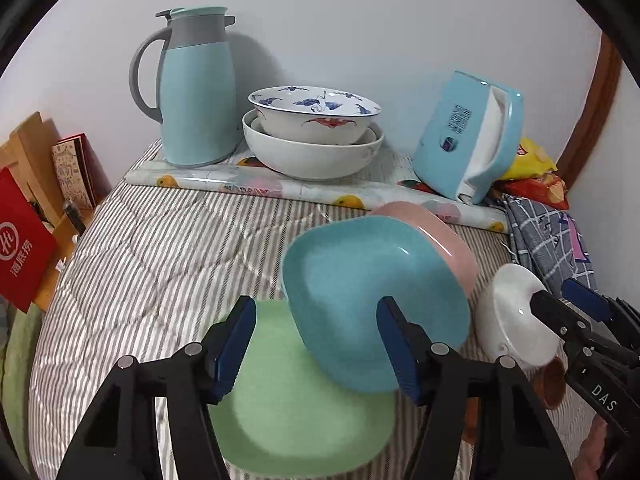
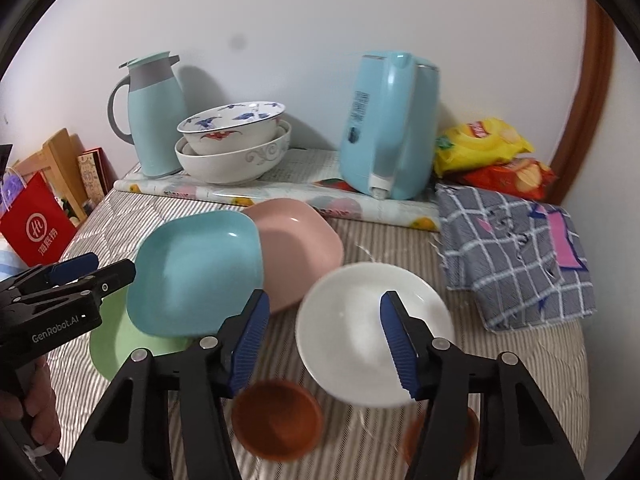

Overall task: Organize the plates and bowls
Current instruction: 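Move the left gripper to the rim of the light blue plate, then close the left gripper on the blue plate rim and lift it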

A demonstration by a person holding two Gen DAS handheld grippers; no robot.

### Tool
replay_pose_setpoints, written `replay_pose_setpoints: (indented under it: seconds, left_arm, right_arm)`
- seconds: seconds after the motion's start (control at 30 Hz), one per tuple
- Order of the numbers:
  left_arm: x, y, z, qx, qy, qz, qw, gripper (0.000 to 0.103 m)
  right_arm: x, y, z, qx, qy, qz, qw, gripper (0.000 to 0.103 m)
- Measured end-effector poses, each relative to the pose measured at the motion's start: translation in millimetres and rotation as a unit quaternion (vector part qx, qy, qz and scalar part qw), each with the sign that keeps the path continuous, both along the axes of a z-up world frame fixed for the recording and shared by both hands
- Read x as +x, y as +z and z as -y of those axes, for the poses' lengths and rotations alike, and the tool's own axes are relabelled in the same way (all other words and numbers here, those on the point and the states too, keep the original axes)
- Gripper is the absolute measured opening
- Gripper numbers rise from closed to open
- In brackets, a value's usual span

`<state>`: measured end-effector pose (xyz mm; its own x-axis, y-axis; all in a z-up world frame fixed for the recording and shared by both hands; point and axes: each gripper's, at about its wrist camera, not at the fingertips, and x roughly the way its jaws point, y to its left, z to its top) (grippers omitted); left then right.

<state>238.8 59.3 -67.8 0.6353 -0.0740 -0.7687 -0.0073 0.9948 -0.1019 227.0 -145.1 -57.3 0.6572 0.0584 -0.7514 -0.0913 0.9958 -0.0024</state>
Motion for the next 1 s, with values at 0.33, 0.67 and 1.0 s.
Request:
replay_pose_setpoints:
  seconds: [0.33,0.67,1.0]
  left_arm:
    - [39,-25,-7,-0.009,-0.011,-0.021,0.9997,0.043]
    - [67,-38,-8,-0.014,-0.018,-0.028,0.9994,0.042]
    - [74,-51,-13,-0.032,-0.016,-0.04,0.9986,0.012]
  right_arm:
    - [40,-22,-29,0.007,0.036,-0.03,0.999,0.033]
    - [57,-39,-40,0.012,0.05,-0.058,0.997,0.033]
    - [66,-59,-53,-0.018,0.063,-0.081,0.995,0.011]
